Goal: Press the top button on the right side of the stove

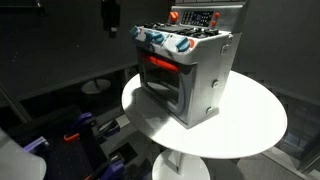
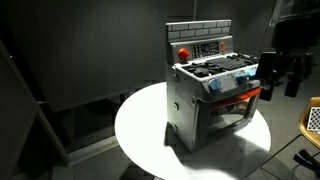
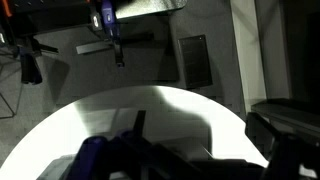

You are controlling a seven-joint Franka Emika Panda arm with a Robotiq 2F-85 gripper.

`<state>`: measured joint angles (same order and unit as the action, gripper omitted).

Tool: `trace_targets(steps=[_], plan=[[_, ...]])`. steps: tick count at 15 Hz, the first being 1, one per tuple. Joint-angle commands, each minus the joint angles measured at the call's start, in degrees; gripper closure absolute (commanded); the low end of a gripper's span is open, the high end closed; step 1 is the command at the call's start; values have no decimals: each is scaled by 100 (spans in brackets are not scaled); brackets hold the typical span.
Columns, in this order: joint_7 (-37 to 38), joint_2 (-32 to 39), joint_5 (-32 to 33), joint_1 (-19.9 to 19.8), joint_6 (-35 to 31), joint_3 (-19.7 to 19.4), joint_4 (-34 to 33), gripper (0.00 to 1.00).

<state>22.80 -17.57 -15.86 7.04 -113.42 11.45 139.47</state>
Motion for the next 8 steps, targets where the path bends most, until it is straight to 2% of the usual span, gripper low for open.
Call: trace_targets(steps=[1, 8], plan=[[5, 0, 8, 14, 17, -17, -17, 0], [94, -86, 74, -35, -45, -29, -149, 0]])
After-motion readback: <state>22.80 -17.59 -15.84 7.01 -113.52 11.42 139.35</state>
